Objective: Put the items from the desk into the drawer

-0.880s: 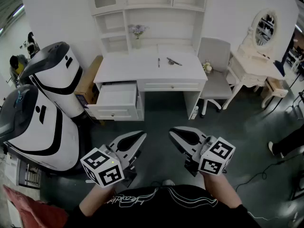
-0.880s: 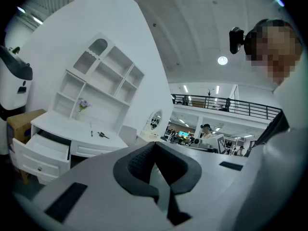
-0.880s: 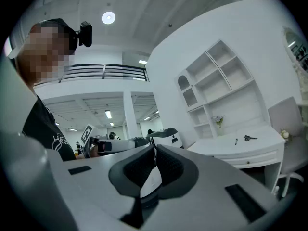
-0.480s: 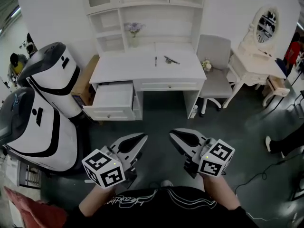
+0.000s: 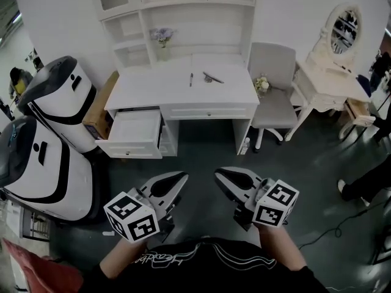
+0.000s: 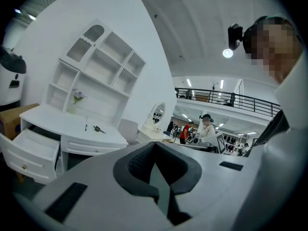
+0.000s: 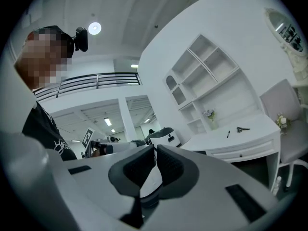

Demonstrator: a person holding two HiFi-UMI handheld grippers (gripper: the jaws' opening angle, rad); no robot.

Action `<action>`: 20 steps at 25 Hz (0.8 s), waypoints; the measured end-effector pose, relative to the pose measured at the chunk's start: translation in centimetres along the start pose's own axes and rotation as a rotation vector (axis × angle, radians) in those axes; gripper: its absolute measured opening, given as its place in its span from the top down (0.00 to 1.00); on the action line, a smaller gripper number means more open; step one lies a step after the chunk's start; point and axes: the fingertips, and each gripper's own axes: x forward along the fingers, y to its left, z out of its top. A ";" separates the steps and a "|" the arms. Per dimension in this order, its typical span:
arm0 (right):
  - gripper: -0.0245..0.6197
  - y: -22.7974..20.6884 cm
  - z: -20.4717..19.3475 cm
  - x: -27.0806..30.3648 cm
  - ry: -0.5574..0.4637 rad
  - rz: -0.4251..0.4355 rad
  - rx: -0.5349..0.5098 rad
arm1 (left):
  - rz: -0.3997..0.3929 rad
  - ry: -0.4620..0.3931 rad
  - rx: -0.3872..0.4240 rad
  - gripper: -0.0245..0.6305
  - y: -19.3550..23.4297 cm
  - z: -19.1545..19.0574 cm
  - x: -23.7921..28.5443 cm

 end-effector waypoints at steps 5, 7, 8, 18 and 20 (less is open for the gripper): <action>0.88 -2.1 0.2 -0.5 0.022 0.032 0.012 | 0.034 -0.016 -0.003 0.93 -0.3 -0.3 2.3; 0.88 -2.4 0.0 -0.3 0.033 0.036 0.002 | 0.041 -0.018 -0.008 0.93 -0.1 -0.6 2.5; 0.88 -2.6 0.1 -0.2 0.034 0.037 0.000 | 0.044 -0.017 -0.013 0.93 0.2 -0.8 2.6; 0.88 -8.4 -0.4 7.6 0.051 0.034 0.072 | 0.079 0.006 -0.065 0.93 9.7 0.9 4.0; 0.88 -9.9 -0.3 10.5 0.063 0.027 0.084 | 0.080 0.006 -0.087 0.93 13.1 1.8 4.4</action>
